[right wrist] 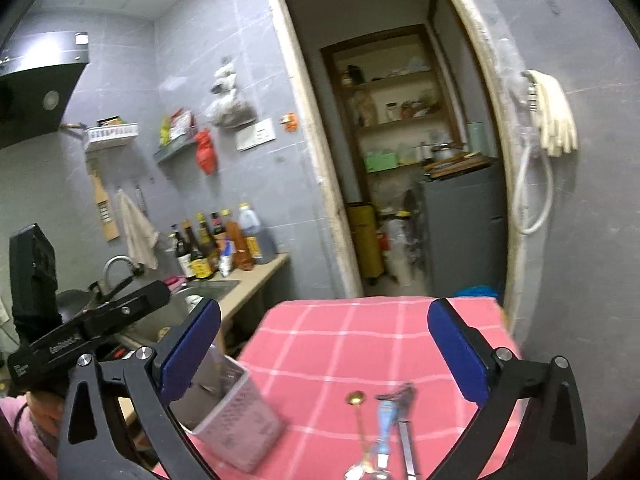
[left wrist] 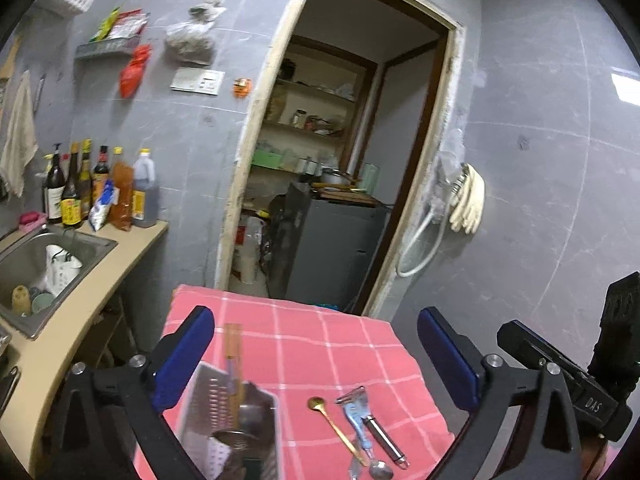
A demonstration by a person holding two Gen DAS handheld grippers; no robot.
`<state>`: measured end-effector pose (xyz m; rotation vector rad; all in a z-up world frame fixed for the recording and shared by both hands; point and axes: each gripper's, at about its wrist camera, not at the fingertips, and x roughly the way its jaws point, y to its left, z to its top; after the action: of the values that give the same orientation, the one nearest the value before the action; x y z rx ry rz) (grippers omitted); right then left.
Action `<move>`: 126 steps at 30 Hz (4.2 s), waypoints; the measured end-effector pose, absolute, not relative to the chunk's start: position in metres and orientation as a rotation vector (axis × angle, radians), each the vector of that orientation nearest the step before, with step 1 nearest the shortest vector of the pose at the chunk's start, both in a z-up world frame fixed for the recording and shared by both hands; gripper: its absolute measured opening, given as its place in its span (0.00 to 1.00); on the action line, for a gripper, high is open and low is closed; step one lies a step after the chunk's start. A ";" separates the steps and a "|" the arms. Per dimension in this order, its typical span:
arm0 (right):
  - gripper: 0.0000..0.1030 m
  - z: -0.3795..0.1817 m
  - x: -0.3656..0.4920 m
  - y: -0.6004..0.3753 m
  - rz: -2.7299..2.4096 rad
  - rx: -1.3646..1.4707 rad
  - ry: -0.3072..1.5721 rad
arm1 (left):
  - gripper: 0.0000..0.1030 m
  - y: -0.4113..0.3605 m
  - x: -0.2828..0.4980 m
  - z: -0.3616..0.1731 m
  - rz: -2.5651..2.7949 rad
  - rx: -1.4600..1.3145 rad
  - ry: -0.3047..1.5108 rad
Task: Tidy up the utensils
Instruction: 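Open both tools to drop the spoon and knife into the caddy, then move both open tools back down to the remaining utensils, then close the left tool on the gold spoon while the right tool grasps the metal peeler, then lift the gold spoon with the left tool while the right tool carries the peeler over the caddy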
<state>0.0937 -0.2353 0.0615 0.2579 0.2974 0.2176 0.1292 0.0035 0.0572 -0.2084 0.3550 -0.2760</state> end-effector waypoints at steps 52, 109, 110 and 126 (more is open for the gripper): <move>0.34 -0.175 0.268 -0.302 0.436 0.460 0.883 | 0.45 -0.111 0.292 -0.147 -0.099 -0.137 1.162; 0.01 -0.068 0.190 -0.320 0.256 0.496 0.648 | 0.04 -0.099 0.243 -0.032 -0.346 -0.254 0.883; 0.01 -0.060 0.189 -0.320 0.255 0.493 0.630 | 0.04 -0.098 0.240 -0.026 -0.347 -0.257 0.869; 0.01 0.048 0.186 -0.230 0.398 0.501 0.361 | 0.04 0.008 0.190 0.081 -0.247 -0.248 0.639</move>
<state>0.1864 -0.2297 0.0480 0.5014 0.3612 0.3985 0.1900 0.0081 0.0810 -0.2483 0.6391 -0.2467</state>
